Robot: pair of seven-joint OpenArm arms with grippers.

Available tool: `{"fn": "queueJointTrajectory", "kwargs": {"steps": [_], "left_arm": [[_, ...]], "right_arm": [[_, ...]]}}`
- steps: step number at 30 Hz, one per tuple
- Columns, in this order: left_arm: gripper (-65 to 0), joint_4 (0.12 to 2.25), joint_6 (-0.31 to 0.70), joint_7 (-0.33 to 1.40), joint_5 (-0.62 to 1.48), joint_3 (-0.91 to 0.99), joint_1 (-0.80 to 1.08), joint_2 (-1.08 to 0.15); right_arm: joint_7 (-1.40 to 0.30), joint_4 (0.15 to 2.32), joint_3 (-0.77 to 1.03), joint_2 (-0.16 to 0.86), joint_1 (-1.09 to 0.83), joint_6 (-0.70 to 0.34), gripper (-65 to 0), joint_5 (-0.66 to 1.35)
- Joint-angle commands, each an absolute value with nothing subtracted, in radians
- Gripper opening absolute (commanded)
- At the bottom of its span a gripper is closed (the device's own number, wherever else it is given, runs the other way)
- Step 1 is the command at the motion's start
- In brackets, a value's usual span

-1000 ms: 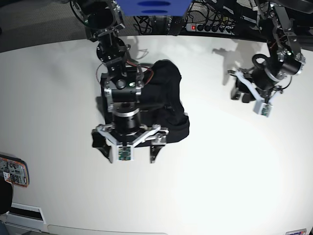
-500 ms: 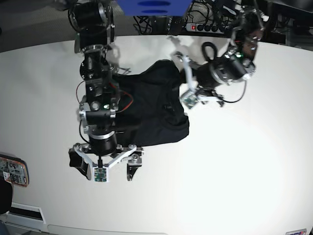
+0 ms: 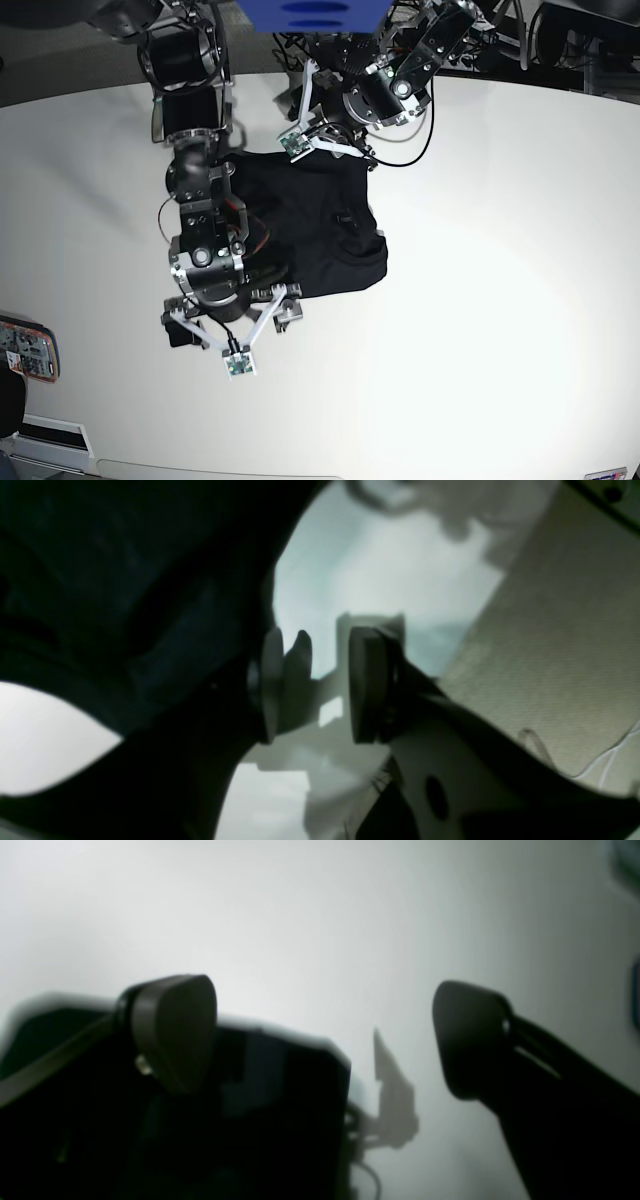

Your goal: Fold the T-shirt properly

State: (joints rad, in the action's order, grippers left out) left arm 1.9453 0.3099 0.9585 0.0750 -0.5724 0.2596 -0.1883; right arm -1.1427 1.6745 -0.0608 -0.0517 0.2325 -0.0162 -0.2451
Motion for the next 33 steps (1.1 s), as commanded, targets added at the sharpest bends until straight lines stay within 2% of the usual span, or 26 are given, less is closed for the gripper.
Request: {"fn": "queueJointTrajectory", "kwargs": {"steps": [1, 11, 17, 21, 33], "left_arm": [[-43.6, 1.952, 0.309, 0.938, 0.082, -0.570, 0.254, -0.185], [-43.6, 1.940, 0.309, 0.938, 0.084, -0.489, 0.222, -0.183], [-43.6, 1.842, 0.309, 0.926, 0.084, -0.487, 0.188, -0.182], [-43.6, 1.761, 0.309, 0.819, 0.077, -0.484, 0.183, -0.186], [-43.6, 1.745, 0.309, 0.800, 0.077, -0.484, 0.162, -0.188]], "right_arm": [[-1.095, 1.675, -0.059, -0.054, 0.277, -0.019, 0.0, -0.248], [-1.076, 1.428, -0.059, -0.054, 0.315, -0.021, 0.0, -0.243], [-1.021, 1.293, -0.007, -0.054, 0.423, -0.019, 0.0, -0.067], [-1.010, 1.221, 0.025, -0.025, 0.432, -0.021, 0.0, 0.016], [-0.964, 1.250, 0.025, 0.073, 0.429, -0.018, 0.0, 0.018]]}}
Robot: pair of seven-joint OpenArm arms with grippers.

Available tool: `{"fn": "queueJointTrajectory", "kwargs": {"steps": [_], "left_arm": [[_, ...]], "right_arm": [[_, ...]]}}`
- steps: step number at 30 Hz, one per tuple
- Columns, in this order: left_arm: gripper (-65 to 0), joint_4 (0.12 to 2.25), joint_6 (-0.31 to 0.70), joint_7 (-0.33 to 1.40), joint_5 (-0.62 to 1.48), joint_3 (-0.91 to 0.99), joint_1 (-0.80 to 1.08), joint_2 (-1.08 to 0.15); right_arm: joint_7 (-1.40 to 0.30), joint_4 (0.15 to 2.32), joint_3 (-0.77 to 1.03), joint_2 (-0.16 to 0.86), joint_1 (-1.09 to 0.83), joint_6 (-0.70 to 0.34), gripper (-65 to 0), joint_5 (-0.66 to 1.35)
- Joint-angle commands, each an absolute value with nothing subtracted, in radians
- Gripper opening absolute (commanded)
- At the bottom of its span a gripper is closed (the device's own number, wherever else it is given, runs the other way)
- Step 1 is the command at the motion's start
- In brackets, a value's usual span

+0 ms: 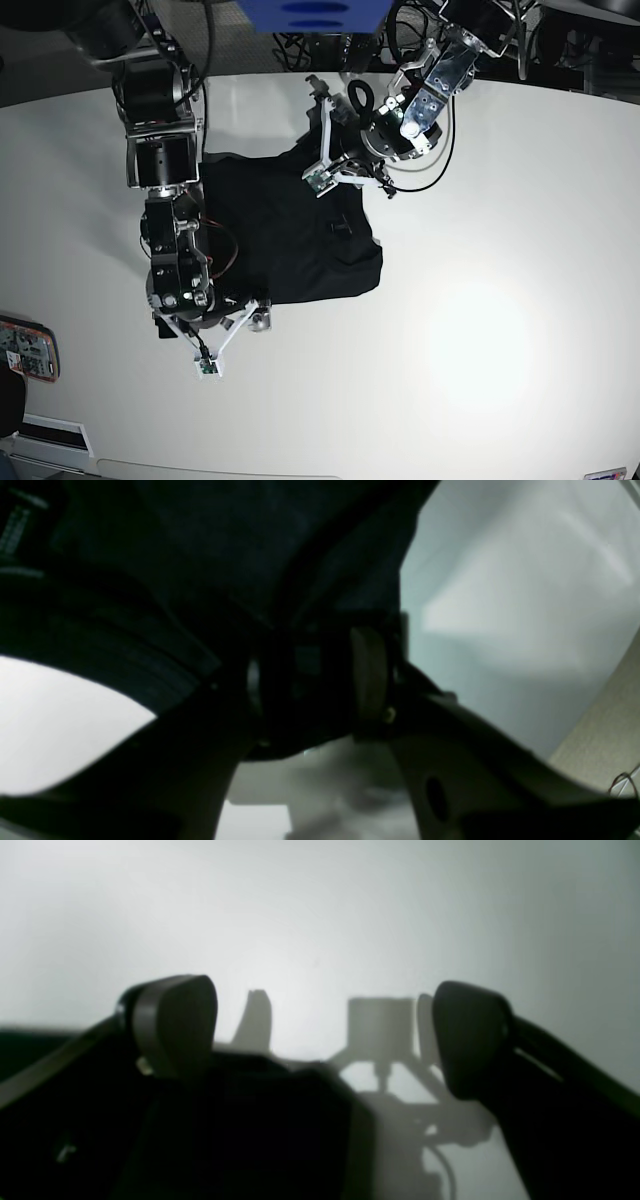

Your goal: Fold the T-shirt properly

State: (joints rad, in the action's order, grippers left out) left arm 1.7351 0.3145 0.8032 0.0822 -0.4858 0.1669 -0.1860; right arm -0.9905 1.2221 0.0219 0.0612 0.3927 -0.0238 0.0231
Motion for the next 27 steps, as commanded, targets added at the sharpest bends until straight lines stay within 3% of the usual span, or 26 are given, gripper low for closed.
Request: {"fn": "queueJointTrajectory", "kwargs": {"steps": [1, 6, 7, 9, 13, 14, 23, 27], "left_arm": [[-43.6, 1.748, 0.309, 0.800, 0.077, -0.484, 0.163, -0.188], [-43.6, 1.748, 0.309, 0.800, 0.081, -0.486, 0.163, -0.188], [-43.6, 1.748, 0.309, 0.800, 0.081, -0.486, 0.163, -0.188], [-43.6, 1.748, 0.309, 0.800, 0.077, -0.486, 0.163, -0.188], [-43.6, 1.750, 0.309, 0.800, 0.077, -0.486, 0.163, -0.188], [-43.6, 1.750, 0.309, 0.800, 0.077, -0.486, 0.163, -0.188], [-43.7, 1.748, 0.308, 0.794, 0.077, -0.484, 0.143, -0.183], [-44.5, 1.727, 0.289, 0.794, 0.077, -0.484, 0.117, -0.183]], "right_arm": [[-0.964, 1.271, 0.025, 0.074, 0.429, -0.018, 0.0, 0.018], [-0.972, 1.389, 0.025, 0.074, 0.429, -0.021, -0.6, 0.018], [-0.972, 1.402, 0.024, 0.074, 0.429, -0.021, -4.4, 0.018], [-0.972, 1.414, 0.024, 0.074, 0.429, -0.022, -18.4, 0.018], [-0.964, 1.412, 0.031, 0.071, 0.429, -0.015, -58.4, 0.016], [-0.963, 1.412, 0.035, 0.071, 0.429, -0.015, -65.0, 0.016], [-0.963, 1.397, 0.025, 0.071, 0.432, -0.015, -65.0, 0.016], [-0.957, 1.287, 0.025, 0.070, 0.432, -0.015, -65.0, 0.016]]}}
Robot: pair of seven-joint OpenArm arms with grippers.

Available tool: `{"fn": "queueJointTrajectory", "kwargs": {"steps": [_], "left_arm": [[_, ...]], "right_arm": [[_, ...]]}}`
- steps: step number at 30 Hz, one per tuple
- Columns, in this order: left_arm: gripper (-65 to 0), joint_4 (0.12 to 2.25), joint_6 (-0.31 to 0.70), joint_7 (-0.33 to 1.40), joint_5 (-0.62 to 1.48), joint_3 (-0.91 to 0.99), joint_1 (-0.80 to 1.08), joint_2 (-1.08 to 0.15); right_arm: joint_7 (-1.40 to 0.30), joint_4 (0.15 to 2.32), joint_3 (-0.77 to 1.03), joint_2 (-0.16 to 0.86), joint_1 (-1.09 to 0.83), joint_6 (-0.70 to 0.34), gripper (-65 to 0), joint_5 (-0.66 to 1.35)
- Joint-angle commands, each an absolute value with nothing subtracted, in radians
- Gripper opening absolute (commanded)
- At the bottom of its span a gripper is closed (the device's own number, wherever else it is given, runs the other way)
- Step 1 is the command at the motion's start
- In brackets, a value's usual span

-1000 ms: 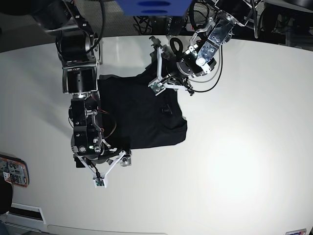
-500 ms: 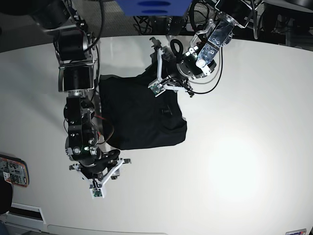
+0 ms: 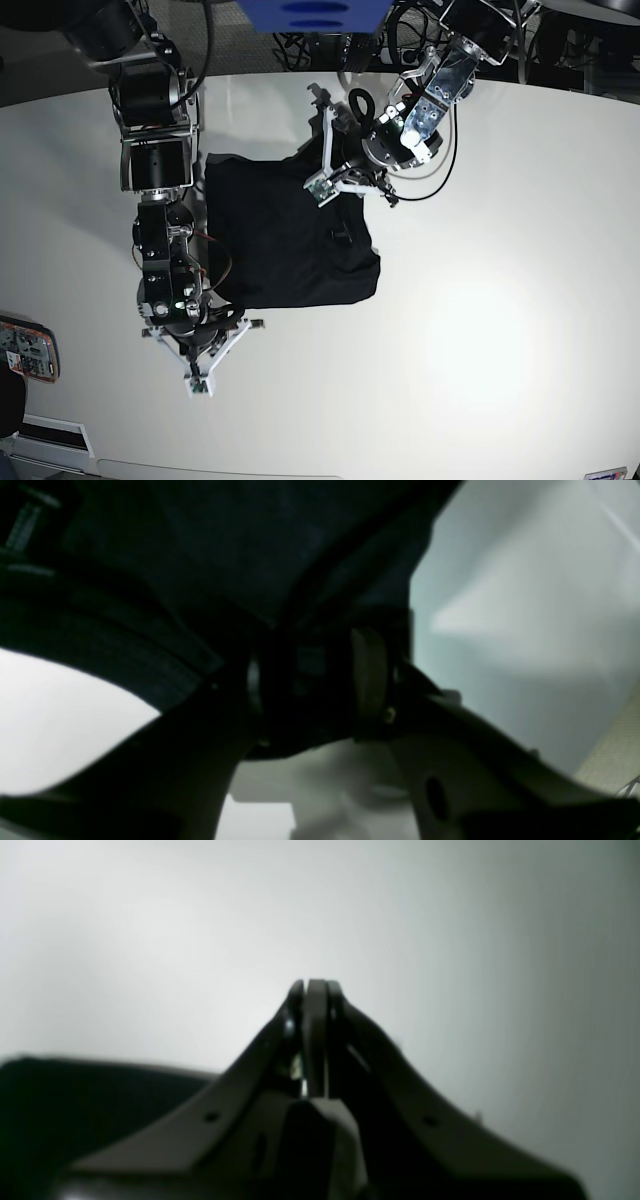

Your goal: Fold the T-shirt properly

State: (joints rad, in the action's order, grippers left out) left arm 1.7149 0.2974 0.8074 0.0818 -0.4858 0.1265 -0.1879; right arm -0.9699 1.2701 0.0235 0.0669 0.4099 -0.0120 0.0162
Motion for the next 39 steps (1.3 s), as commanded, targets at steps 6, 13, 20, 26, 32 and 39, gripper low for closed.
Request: {"fn": "queueJointTrajectory", "kwargs": {"steps": [6, 13, 20, 26, 32, 39], "left_arm": [[-65.0, 1.728, 0.162, 0.792, 0.084, -0.484, 0.113, -0.183], [-65.0, 1.727, 0.157, 0.794, 0.077, -0.486, 0.111, -0.186], [-65.0, 1.725, 0.157, 0.792, 0.079, -0.492, 0.142, -0.186], [-65.0, 1.724, 0.157, 0.792, 0.076, -0.479, 0.134, -0.189], [-65.0, 1.684, 0.159, 0.794, 0.076, -0.344, 0.102, -0.191], [-65.0, 1.552, 0.159, 0.792, 0.076, -0.346, 0.002, -0.189]], "right_arm": [[-0.895, 1.248, 0.025, 0.070, 0.430, -0.015, -65.0, 0.016], [-0.895, 1.239, 0.025, 0.068, 0.430, -0.015, -65.0, 0.016], [-0.868, 1.012, 0.022, 0.044, 0.435, -0.016, -65.0, 0.016], [-0.828, 0.891, -0.073, 0.022, 0.499, -0.016, -65.0, 0.016], [-0.834, 1.015, -0.131, 0.022, 0.490, -0.016, -65.0, 0.016], [-0.954, 1.248, -0.136, 0.025, 0.338, -0.016, -65.0, 0.016]]}}
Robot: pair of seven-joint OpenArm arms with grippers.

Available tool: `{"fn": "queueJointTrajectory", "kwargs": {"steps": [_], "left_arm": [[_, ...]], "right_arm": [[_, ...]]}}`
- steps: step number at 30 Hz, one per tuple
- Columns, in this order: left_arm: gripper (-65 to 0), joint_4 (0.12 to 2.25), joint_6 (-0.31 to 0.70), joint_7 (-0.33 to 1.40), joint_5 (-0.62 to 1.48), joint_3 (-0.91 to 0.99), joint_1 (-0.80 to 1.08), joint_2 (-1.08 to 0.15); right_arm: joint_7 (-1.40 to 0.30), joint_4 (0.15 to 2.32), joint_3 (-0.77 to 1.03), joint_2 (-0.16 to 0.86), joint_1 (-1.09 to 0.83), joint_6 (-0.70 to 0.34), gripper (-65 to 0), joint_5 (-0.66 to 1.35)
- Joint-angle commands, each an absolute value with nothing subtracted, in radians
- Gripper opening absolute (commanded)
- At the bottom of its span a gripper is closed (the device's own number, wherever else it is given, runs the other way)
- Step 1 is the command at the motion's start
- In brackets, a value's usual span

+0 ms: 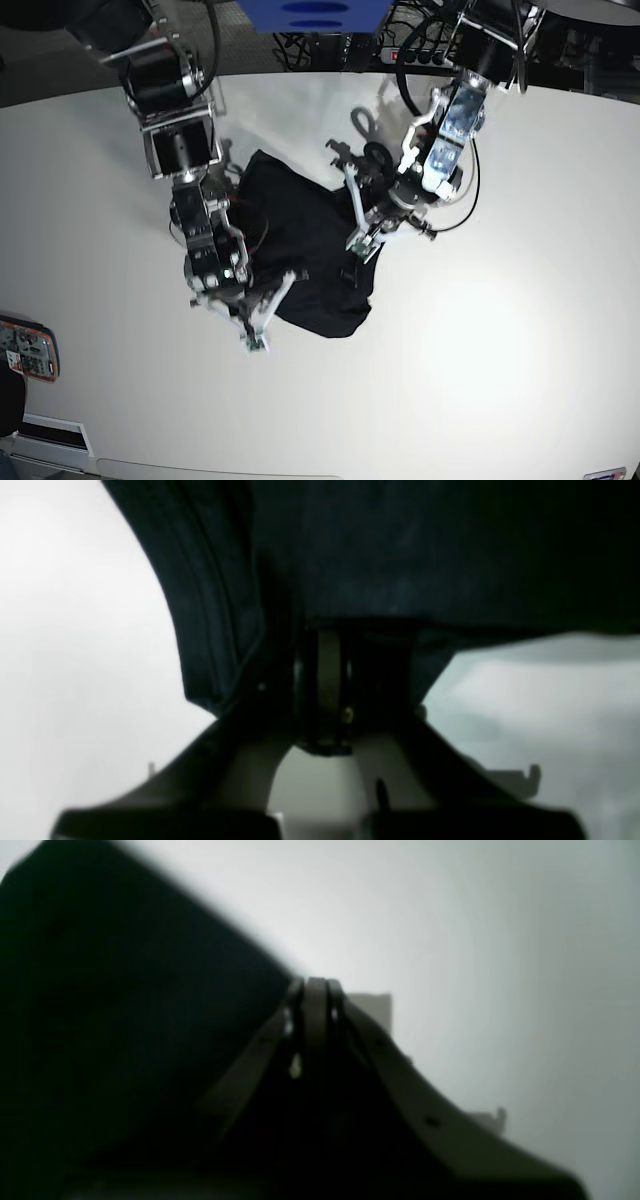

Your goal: Fold the T-shirt properly

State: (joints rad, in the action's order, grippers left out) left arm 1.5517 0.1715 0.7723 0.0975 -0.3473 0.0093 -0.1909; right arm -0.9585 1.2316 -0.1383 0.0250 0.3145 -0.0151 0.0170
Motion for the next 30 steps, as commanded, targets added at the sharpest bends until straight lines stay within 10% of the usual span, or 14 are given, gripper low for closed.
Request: {"fn": "queueJointTrajectory", "kwargs": {"steps": [1, 30], "left_arm": [[-65.0, 1.541, 0.159, 0.792, 0.076, -0.344, -0.010, -0.189], [-65.0, 1.552, 0.157, 0.791, 0.076, -0.337, -0.087, -0.340]], "right_arm": [[-0.954, 1.276, -0.136, 0.027, 0.315, -0.016, -65.0, 0.016], [-1.038, 1.434, -0.140, 0.088, 0.170, -0.019, -65.0, 0.015]]}}
